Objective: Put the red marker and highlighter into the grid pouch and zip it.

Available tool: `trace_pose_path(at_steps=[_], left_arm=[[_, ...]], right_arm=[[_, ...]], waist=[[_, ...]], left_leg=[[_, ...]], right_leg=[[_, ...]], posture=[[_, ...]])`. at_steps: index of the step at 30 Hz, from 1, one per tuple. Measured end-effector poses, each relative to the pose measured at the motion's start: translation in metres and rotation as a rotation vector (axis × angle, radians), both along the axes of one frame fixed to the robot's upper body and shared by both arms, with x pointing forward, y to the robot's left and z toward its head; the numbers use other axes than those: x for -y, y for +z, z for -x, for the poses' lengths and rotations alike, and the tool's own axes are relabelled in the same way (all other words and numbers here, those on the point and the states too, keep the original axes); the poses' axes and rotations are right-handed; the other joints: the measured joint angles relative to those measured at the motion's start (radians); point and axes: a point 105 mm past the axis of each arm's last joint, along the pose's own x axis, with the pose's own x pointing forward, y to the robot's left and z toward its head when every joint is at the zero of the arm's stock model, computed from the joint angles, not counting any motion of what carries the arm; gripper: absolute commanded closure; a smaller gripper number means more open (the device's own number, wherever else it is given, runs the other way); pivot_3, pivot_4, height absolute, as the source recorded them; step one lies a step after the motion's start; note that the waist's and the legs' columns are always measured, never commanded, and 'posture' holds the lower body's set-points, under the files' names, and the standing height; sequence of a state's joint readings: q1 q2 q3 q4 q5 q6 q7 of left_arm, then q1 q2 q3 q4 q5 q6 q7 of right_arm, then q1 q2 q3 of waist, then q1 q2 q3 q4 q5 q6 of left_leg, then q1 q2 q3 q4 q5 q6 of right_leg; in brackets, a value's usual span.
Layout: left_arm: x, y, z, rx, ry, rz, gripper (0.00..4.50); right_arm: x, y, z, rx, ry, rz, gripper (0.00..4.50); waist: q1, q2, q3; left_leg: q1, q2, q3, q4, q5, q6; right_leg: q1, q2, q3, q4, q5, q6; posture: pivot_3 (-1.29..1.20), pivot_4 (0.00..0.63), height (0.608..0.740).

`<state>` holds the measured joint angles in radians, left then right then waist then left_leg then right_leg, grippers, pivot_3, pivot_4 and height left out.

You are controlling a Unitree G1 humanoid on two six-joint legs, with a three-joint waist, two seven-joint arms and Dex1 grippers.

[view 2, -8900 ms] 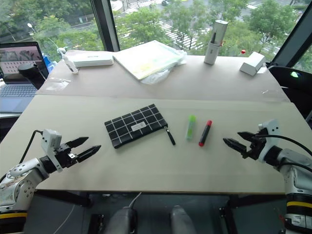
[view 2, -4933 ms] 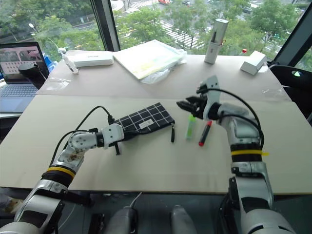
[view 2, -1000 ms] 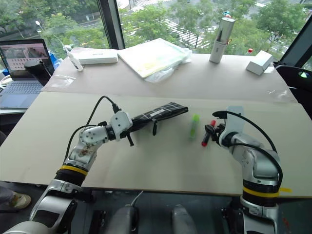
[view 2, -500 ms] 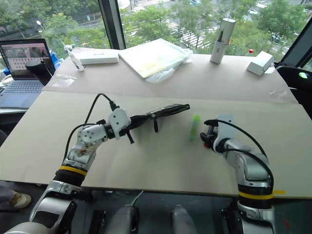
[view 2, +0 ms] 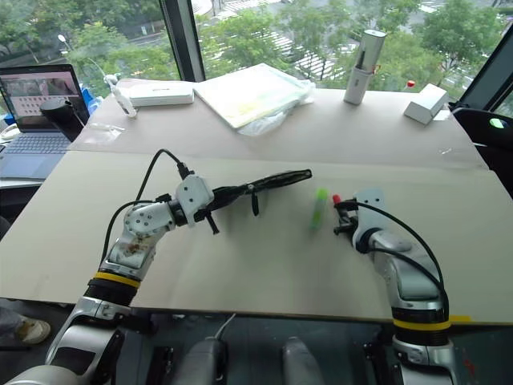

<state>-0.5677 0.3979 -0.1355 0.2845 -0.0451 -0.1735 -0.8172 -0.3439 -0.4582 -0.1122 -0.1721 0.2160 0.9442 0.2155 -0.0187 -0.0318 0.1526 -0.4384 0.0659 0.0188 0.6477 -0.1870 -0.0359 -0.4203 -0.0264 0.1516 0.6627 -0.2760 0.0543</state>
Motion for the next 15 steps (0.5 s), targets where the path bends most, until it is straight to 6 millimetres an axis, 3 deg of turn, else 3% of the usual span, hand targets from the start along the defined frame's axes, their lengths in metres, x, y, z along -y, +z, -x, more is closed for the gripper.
trace_pose_path(at_steps=[2,6,7,9,11,15], left_arm=[[-0.003,0.000,0.000,-0.002,0.004,-0.010,4.50],[-0.004,-0.007,0.003,-0.024,-0.008,-0.021,4.50],[-0.004,-0.009,0.003,-0.030,-0.010,-0.022,4.50],[-0.005,-0.009,0.004,-0.034,-0.012,-0.021,4.50],[-0.005,-0.010,0.004,-0.036,-0.017,-0.022,4.50],[-0.003,-0.010,0.006,-0.041,-0.030,-0.016,4.50]], right_arm=[[0.000,0.008,-0.007,0.052,0.034,0.018,4.00],[-0.010,0.069,-0.020,0.305,0.212,0.089,4.00],[-0.012,0.089,-0.019,0.387,0.281,0.143,4.00],[-0.016,0.111,-0.013,0.485,0.404,0.235,4.00],[-0.027,0.118,-0.005,0.533,0.562,0.342,4.00],[-0.040,0.100,0.006,0.524,0.840,0.637,4.00]], waist=[[0.000,0.000,0.000],[-0.001,0.000,0.000],[-0.001,0.000,0.000],[0.004,0.000,0.000],[0.004,0.000,0.000],[0.003,0.000,0.000]], left_leg=[[0.000,0.000,0.000,0.000,0.000,0.000],[0.000,0.000,0.000,0.000,0.000,0.000],[0.000,0.000,0.000,0.000,0.000,0.000],[0.000,0.000,0.000,0.000,0.000,0.000],[0.000,0.000,0.000,0.000,0.000,0.000],[0.000,0.000,0.000,0.000,0.000,0.000]], right_leg=[[0.000,0.000,0.000,0.000,0.000,0.000],[-0.001,0.000,0.000,0.000,0.000,0.000],[0.000,0.000,0.000,-0.001,0.000,0.000],[0.000,0.000,-0.001,-0.002,0.000,0.000],[0.001,0.000,0.000,-0.002,0.000,0.000],[0.001,0.000,0.000,-0.002,0.000,0.000]], posture=[[0.00,0.150,0.736],[0.00,0.150,0.736],[0.00,0.150,0.736],[0.00,0.150,0.736],[0.00,0.150,0.736],[0.00,0.150,0.736]])
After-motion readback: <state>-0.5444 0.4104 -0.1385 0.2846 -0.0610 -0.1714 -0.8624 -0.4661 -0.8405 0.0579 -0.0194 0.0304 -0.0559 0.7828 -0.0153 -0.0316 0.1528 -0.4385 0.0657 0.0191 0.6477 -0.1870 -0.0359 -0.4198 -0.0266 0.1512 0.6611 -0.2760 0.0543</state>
